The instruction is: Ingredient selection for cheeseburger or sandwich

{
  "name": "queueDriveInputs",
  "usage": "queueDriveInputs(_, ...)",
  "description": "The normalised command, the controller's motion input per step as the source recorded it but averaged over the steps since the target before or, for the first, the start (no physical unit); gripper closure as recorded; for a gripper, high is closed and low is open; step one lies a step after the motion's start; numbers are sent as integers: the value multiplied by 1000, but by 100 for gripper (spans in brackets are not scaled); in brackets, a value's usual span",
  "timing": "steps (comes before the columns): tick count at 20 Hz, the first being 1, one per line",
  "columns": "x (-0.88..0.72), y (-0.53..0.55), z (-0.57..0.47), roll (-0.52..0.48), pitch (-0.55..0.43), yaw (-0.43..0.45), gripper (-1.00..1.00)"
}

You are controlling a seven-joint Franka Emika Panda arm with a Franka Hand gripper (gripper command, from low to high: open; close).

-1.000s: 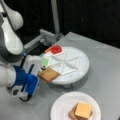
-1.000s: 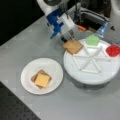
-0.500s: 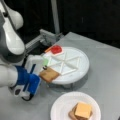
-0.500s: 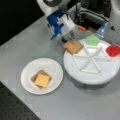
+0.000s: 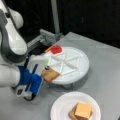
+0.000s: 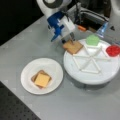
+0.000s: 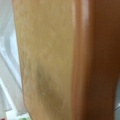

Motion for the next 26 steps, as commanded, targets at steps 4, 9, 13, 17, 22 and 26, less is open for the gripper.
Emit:
queueDriveInputs(4,126,-41,-78,23,-86,-21,100)
queueDriveInputs(9,126,-26,-53,30,-81,-23,100)
queueDriveInputs(13,128,-54,-46,44,-80,-26,100)
queueDriveInputs(17,143,-76,-42,51,-74,-24,100)
queueDriveInputs(22,171,-105,-28,49,-58,-17,100)
queueDriveInputs(26,167,-176,-50,38,-6,-6,100)
